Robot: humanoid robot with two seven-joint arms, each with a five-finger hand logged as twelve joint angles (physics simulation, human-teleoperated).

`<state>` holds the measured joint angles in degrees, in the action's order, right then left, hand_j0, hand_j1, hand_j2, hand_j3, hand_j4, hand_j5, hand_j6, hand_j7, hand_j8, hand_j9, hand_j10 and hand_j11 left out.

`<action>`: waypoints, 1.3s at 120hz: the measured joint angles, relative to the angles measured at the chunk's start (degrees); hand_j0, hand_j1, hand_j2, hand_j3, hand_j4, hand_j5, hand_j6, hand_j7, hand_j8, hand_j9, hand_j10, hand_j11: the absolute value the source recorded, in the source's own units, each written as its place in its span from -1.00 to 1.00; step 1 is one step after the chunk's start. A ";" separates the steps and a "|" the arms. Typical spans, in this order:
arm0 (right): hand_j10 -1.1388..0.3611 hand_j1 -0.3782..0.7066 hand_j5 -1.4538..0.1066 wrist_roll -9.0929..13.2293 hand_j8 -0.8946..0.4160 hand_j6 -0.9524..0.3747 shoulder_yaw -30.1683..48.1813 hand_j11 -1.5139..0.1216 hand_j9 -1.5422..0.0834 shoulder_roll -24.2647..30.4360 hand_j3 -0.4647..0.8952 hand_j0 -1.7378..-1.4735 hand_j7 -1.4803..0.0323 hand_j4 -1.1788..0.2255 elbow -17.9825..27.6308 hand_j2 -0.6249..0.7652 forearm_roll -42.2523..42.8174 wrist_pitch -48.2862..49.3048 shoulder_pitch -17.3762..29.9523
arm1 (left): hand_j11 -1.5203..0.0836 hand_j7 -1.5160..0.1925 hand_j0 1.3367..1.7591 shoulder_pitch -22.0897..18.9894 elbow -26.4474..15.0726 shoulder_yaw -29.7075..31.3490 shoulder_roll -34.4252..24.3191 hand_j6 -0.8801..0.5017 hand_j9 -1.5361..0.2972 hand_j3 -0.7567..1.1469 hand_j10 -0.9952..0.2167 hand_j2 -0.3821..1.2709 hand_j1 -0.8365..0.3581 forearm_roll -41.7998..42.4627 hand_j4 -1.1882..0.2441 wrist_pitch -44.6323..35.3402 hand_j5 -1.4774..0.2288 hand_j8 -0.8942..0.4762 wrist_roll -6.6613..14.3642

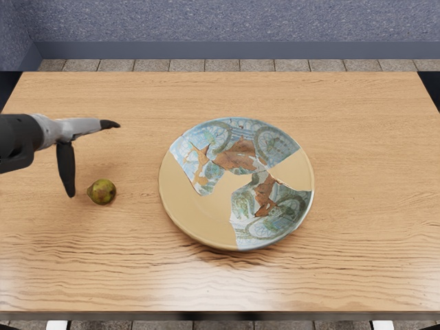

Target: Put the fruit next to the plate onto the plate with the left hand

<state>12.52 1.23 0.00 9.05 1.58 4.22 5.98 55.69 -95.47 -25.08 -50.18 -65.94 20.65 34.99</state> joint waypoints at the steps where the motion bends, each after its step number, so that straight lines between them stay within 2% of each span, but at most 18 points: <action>1: 0.52 -0.95 0.86 0.00 0.36 0.43 0.00 0.85 0.90 0.00 -0.32 -0.40 0.96 0.68 0.00 -0.10 0.00 0.00 0.00 | 0.86 0.74 0.52 -0.30 -0.11 0.01 0.00 0.24 0.65 -0.20 0.60 -0.53 0.95 -0.08 0.62 -0.14 0.70 0.27 0.00; 21: 0.52 -0.95 0.86 0.00 0.37 0.44 0.00 0.85 0.90 0.00 -0.32 -0.40 0.96 0.68 0.00 -0.10 0.00 0.00 0.00 | 0.86 0.74 0.52 -2.02 -3.17 0.79 -0.66 0.23 0.65 -0.20 0.60 -0.53 0.95 -0.81 0.62 -1.42 0.70 0.27 0.01; 39: 0.52 -0.95 0.86 0.01 0.37 0.44 -0.01 0.85 0.90 0.00 -0.32 -0.40 0.96 0.68 0.00 -0.10 0.00 0.04 0.00 | 0.86 0.74 0.52 -2.42 -4.26 1.80 -0.84 0.23 0.65 -0.20 0.60 -0.53 0.95 -0.90 0.62 -1.84 0.70 0.27 0.01; 113: 0.52 -0.95 0.86 -0.03 0.37 0.44 0.00 0.85 0.90 0.00 -0.32 -0.40 0.96 0.68 0.00 -0.10 0.00 0.00 0.09 | 0.85 0.73 0.52 -4.54 -4.13 4.19 1.15 0.22 0.63 -0.20 0.58 -0.53 0.93 -7.38 0.61 -7.10 0.68 0.25 0.01; 130: 0.52 -0.95 0.86 -0.04 0.37 0.44 0.00 0.85 0.90 0.00 -0.32 -0.40 0.96 0.68 0.00 -0.10 0.00 0.00 0.10 | 0.80 0.68 0.52 -4.57 -3.14 5.14 3.37 0.17 0.59 -0.20 0.53 -0.52 0.86 -8.54 0.56 -7.43 0.64 0.20 0.01; 156: 0.52 -0.95 0.86 -0.04 0.37 0.43 0.00 0.85 0.90 0.00 -0.32 -0.40 0.96 0.68 0.00 -0.10 0.00 0.00 0.16 | 0.64 0.54 0.52 -4.63 -2.55 6.15 2.30 0.04 0.45 -0.20 0.38 -0.50 0.68 -8.84 0.43 -7.57 0.49 0.07 0.01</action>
<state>12.48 1.23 0.00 9.05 1.58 4.22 6.14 51.06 -98.03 -18.93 -47.88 -74.79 13.08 35.00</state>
